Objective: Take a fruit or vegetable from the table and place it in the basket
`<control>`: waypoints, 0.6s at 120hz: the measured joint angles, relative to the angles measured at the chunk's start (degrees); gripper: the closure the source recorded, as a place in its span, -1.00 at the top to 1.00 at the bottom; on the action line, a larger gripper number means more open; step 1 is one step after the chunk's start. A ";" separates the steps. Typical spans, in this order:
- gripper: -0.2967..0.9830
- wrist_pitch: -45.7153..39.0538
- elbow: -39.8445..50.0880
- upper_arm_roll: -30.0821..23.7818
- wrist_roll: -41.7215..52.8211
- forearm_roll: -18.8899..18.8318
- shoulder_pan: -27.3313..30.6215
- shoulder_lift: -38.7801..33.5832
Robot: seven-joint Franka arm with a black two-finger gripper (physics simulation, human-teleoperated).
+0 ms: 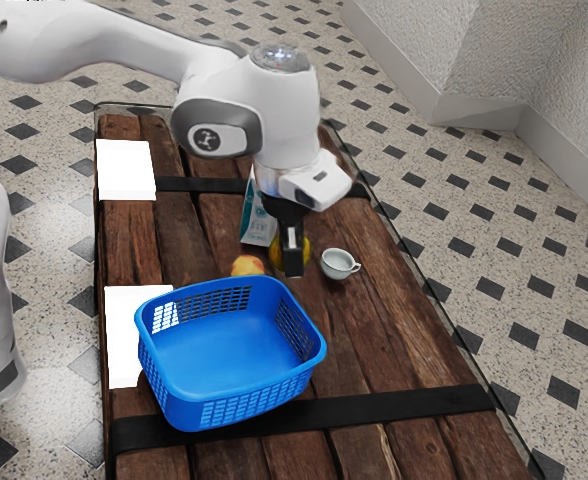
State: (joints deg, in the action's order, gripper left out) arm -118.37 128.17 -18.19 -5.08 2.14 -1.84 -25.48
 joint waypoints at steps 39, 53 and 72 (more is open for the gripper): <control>0.02 2.14 -0.81 -6.38 -0.01 1.63 -1.62 -0.04; 0.31 2.43 -0.89 -7.12 0.03 2.50 -1.88 -0.16; 0.46 2.62 -1.24 -7.14 0.16 2.67 -1.91 -0.30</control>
State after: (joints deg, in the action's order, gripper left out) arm -115.75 126.93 -25.33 -4.92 4.81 -3.75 -25.78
